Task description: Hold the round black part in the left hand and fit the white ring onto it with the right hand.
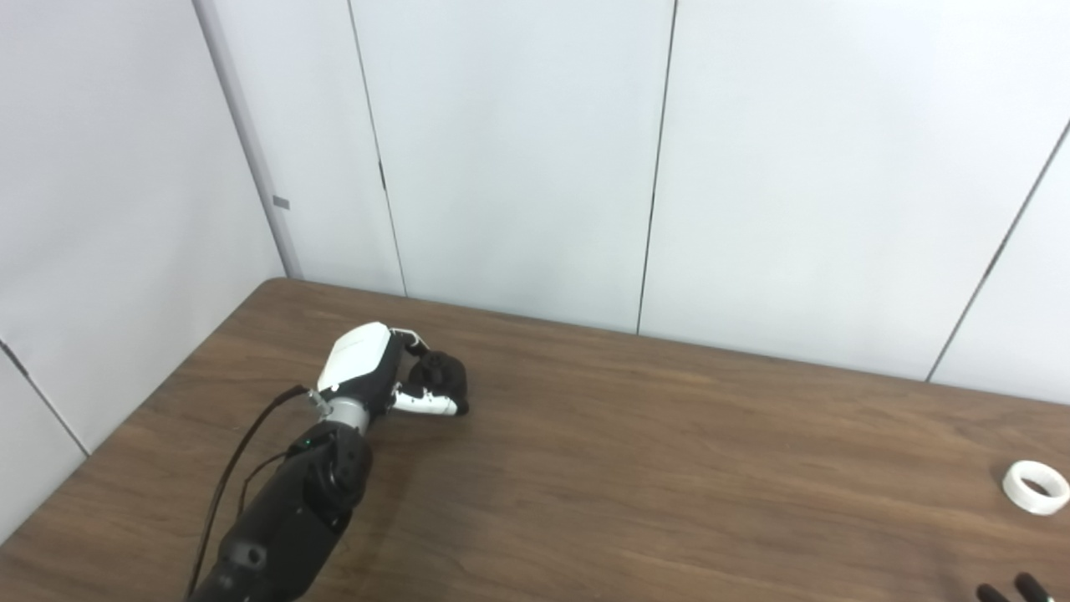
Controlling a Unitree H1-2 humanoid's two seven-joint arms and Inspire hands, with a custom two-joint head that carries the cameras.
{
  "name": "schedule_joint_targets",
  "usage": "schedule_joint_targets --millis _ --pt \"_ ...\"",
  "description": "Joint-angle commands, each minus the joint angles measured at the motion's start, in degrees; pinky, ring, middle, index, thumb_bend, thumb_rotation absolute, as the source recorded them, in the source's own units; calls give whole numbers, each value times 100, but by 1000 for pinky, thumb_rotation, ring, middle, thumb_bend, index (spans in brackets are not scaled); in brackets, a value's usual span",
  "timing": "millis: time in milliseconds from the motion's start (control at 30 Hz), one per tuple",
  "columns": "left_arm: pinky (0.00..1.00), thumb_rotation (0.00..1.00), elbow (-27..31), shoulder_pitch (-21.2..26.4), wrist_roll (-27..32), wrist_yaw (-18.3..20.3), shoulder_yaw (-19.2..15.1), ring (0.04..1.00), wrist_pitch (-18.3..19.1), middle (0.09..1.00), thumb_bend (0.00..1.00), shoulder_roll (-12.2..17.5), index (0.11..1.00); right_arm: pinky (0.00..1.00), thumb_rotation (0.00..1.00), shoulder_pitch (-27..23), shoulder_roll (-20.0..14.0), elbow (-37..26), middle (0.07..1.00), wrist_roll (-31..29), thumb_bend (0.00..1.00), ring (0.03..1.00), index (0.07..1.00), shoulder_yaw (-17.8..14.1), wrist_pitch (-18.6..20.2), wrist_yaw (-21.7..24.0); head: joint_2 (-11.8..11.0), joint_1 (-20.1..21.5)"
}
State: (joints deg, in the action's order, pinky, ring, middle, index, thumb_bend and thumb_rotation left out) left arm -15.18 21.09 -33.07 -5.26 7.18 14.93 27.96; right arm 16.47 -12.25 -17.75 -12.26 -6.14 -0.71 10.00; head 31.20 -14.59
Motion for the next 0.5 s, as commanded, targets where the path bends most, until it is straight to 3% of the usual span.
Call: schedule_joint_targets --millis 0,267,467 --pt "1000 50 473 73 -204 -5 0 879 -25 753 524 189 483 995 1000 -94 -58 -184 973 -141 540 988 999 -13 -106 76 27 22" --pt "1000 51 1661 -343 -241 322 -46 899 96 763 524 -118 483 962 986 -112 209 -509 947 14 542 962 979 21 377 -238 165 270" --pt "1000 54 2412 -588 -467 581 97 895 239 766 525 -399 483 919 956 -133 296 -594 918 223 542 918 960 60 492 -326 306 495"
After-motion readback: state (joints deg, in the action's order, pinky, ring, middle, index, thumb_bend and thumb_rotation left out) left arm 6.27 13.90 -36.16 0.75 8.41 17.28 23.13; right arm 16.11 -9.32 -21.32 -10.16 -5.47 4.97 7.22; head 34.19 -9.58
